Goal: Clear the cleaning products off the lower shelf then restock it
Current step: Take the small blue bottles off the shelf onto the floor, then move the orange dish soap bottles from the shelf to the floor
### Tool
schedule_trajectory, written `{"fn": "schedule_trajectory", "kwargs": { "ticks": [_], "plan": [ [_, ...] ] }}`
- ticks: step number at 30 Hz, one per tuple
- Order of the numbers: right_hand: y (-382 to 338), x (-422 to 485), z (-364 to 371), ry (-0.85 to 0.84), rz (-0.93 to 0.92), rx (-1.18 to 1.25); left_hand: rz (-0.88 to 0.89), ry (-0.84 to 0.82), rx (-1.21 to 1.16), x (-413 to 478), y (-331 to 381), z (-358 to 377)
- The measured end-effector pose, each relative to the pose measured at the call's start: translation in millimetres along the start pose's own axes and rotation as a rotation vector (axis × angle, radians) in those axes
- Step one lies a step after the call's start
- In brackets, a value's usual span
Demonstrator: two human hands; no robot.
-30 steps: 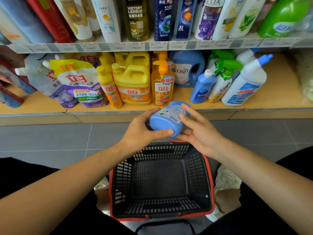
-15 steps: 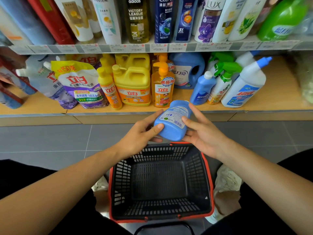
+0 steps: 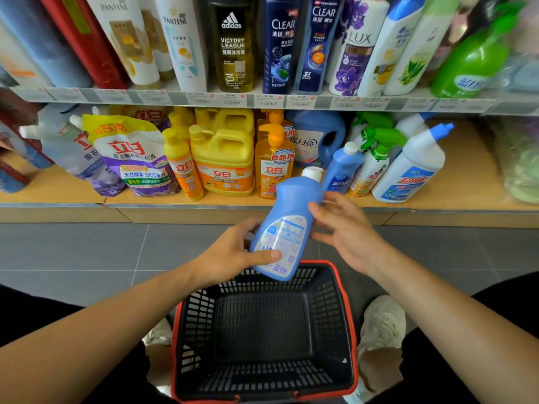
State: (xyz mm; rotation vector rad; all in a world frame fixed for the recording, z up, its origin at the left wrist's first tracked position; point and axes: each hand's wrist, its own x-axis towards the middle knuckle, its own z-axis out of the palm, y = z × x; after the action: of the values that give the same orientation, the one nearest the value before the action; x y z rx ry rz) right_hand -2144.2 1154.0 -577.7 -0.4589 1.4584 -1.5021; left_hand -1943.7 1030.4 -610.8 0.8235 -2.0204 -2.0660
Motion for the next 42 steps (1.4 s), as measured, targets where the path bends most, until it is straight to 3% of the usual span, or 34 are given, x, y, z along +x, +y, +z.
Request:
{"fn": "schedule_trajectory", "kwargs": {
  "ticks": [4,8,12,16,23,35,42],
  "plan": [
    [-12.3,10.3,-8.3,-0.026,-0.057,-0.16,0.067,-0.035,0.193,1.5,-2.2,-3.5],
    [-17.6,21.8,-8.8,-0.057,-0.173,-0.263,0.166,-0.02,0.594,16.9,5.1,-21.3],
    [-14.9,40.6,-4.7,-0.088,-0.326,-0.606,0.172,0.042,0.792,36.5,27.6,-57.5],
    [8.1,70.0,-10.5,-0.125,-0.33,-0.915,0.244,0.158,1.054,60.4,61.7,-94.9],
    [67.6,109.1,-35.5,-0.135,-0.155,-1.107,0.48,0.273,1.134,115.3,86.6,-88.8],
    [124.7,127.3,-69.7,0.021,0.008,-1.043,0.355,0.328,1.201,172.4,75.1,-71.6],
    [104.5,128.2,-64.5,-0.147,0.151,-1.11,0.336,0.279,1.198,164.8,86.1,-62.4]
  ]
}}
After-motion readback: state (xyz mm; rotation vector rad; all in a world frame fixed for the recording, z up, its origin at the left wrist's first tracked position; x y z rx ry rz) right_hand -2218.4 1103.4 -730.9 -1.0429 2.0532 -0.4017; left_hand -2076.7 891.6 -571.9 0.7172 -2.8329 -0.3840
